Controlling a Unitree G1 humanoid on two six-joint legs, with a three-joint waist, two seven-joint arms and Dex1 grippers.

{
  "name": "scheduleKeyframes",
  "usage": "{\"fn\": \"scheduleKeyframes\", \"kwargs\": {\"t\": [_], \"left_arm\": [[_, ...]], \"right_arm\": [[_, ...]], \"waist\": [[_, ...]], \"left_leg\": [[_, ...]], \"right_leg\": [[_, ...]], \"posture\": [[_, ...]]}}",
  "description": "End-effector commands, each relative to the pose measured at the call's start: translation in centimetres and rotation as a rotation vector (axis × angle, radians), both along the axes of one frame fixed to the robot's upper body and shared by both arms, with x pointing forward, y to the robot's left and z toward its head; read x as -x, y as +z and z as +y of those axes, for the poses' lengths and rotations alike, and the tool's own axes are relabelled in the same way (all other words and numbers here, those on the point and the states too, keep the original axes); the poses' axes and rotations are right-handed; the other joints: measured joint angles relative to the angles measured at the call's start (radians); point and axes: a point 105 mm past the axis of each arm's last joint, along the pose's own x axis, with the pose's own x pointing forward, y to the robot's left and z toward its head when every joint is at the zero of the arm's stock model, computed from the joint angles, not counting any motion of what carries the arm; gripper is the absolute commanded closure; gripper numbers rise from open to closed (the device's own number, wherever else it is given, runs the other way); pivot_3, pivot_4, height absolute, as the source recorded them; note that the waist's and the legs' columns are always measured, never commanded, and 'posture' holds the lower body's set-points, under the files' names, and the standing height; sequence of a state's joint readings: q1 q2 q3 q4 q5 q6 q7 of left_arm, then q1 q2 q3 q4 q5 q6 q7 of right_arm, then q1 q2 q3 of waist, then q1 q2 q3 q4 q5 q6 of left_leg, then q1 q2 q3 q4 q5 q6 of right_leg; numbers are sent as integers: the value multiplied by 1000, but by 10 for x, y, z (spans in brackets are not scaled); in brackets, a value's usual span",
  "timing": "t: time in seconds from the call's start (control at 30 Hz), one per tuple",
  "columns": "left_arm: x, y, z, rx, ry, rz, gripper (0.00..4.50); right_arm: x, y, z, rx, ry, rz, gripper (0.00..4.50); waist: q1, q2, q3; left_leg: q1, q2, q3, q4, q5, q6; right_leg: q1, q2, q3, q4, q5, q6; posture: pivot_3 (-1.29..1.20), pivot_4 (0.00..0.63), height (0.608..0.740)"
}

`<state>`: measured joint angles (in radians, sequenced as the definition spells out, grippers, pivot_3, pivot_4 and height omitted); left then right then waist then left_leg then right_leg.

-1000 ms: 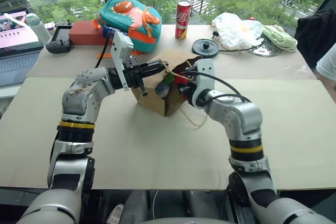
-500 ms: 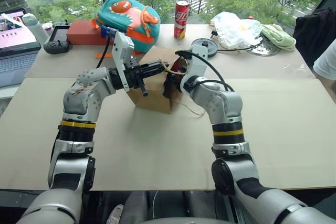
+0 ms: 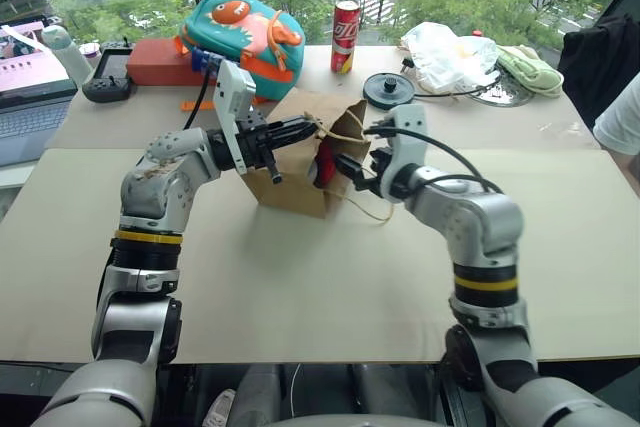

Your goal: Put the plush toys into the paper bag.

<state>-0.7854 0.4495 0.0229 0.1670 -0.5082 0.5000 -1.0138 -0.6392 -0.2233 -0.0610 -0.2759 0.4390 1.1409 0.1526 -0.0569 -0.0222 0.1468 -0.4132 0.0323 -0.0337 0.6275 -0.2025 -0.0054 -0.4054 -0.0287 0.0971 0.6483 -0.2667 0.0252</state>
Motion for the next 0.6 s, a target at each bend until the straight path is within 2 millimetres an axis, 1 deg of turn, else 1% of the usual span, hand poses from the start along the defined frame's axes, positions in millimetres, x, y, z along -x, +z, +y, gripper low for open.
{"fn": "scheduleKeyframes", "kwargs": {"t": [0.03, 0.17, 0.23, 0.33, 0.47, 0.53, 0.6], "left_arm": [[4, 14, 0, 2, -4, -71, 4500], [4, 15, 0, 4, -4, -70, 4500], [4, 15, 0, 5, -5, -71, 4500], [4, 16, 0, 6, -8, -71, 4500], [4, 16, 0, 5, -9, -72, 4500], [4, 16, 0, 4, -9, -73, 4500], [4, 17, 0, 3, -8, -75, 4500]], "right_arm": [[25, 14, -3, 31, 85, -64, 22], [47, -7, 2, 125, 168, -30, 22], [48, -16, 4, 131, 163, -19, 22], [45, -34, 6, 187, 144, 0, 22], [35, -42, 9, 176, 110, -4, 22], [27, -50, 10, 195, 94, 3, 22], [19, -60, 7, 250, 79, 7, 22]], "waist": [[-1, 0, 0], [0, 0, 0], [-1, 0, 0], [-2, 0, 0], [-1, 0, 0], [1, 0, 0], [2, 0, 0]], "left_leg": [[0, 0, 0, 0, 0, 0], [1, 0, 0, 1, 0, 0], [1, 0, 0, 1, 0, 0], [1, 0, 0, 2, 0, 0], [2, 0, 0, 3, 0, 0], [2, 0, 0, 3, 0, 0], [2, 0, 1, 3, 0, 0]], "right_leg": [[0, 0, 0, 0, 0, 0], [0, 1, 0, -1, 0, 0], [0, 1, 0, -1, 0, 0], [0, 1, 1, -1, 0, 0], [1, 1, 1, -1, 0, 1], [1, 1, 1, -1, 0, 1], [1, 1, 1, -1, 0, 1]], "posture": [[0, 150, 739], [0, 150, 739], [0, 150, 739], [0, 150, 739], [0, 150, 739], [0, 150, 739], [0, 150, 739]]}}
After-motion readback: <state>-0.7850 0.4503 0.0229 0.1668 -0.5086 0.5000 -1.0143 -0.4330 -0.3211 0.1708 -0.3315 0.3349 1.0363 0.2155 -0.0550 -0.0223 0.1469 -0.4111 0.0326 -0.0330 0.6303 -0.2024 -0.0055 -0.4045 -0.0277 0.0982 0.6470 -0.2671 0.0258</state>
